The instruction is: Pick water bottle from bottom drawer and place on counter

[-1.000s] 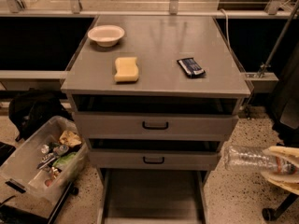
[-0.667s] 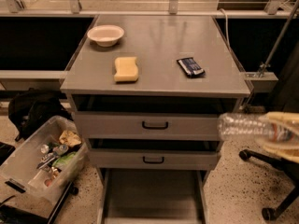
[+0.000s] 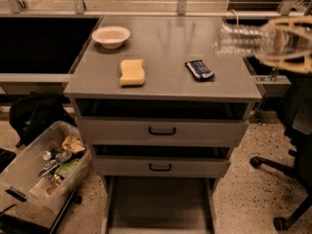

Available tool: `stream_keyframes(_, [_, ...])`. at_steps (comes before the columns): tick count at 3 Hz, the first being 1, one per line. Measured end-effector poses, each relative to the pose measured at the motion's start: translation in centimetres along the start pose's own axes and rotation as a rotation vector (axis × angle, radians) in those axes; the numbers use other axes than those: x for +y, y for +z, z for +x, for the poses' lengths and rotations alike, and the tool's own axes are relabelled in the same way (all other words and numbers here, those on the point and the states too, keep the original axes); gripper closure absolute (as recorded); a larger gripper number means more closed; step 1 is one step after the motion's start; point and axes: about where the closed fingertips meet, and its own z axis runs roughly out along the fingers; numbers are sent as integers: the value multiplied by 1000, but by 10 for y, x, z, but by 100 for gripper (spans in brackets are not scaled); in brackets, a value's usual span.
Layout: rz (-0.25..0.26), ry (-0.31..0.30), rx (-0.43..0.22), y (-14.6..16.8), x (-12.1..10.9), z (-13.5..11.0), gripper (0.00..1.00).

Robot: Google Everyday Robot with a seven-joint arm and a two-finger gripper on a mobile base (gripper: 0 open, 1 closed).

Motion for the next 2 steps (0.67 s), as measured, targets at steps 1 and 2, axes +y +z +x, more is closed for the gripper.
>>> stream_keyframes(1, [50, -6, 62, 17, -71, 19, 100])
stream_keyframes(2, [65, 14, 63, 55, -116, 24, 100])
